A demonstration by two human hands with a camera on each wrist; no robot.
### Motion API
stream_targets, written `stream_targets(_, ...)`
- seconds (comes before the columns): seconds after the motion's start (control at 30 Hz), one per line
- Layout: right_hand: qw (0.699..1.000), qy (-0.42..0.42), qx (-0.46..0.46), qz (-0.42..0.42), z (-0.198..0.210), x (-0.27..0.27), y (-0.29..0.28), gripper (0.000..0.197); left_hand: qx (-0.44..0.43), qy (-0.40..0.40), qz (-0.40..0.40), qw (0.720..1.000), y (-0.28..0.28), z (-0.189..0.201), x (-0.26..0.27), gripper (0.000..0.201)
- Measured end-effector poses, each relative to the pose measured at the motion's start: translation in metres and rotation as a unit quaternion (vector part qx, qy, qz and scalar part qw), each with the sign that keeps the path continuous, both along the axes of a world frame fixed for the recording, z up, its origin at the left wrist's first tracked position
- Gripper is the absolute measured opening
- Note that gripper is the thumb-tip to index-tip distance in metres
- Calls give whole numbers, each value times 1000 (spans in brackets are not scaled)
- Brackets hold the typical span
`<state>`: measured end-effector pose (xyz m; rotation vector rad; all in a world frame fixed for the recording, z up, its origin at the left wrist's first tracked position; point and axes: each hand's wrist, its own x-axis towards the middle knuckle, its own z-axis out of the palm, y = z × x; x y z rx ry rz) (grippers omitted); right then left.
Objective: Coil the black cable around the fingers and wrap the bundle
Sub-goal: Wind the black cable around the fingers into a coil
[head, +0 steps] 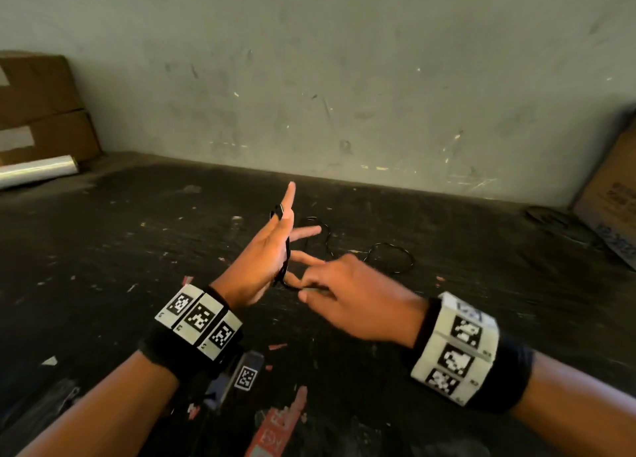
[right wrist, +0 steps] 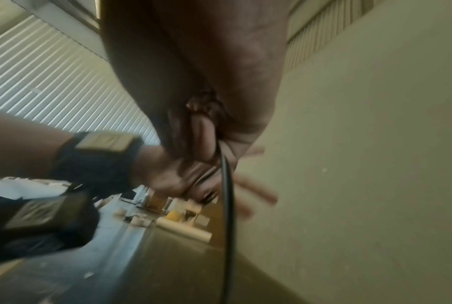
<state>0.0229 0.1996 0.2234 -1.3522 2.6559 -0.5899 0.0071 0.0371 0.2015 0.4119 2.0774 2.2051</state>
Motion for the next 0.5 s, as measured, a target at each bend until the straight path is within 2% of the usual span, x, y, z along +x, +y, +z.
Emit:
stream_targets(0.13, 997, 65, 38, 19, 44, -11, 13, 13, -74, -15, -68, 995, -1, -10, 7, 52)
stream_targets(0.23, 993, 105, 49, 32, 80, -24, 23, 10, -123, -20, -109, 986, 4, -14, 10, 57)
stream_targets(0.33, 986, 162, 5, 26, 112, -42, 36, 14, -104, -32, -152, 982, 7, -11, 18, 48)
stream_targets(0.43, 978, 207, -26, 1, 130, -60, 50, 21, -31, -40, -215, 975, 8, -10, 23, 59)
stream_targets(0.5, 974, 223, -37, -13, 126, -71, 55, 23, 2, -40, -257, 966, 8, -5, 26, 61)
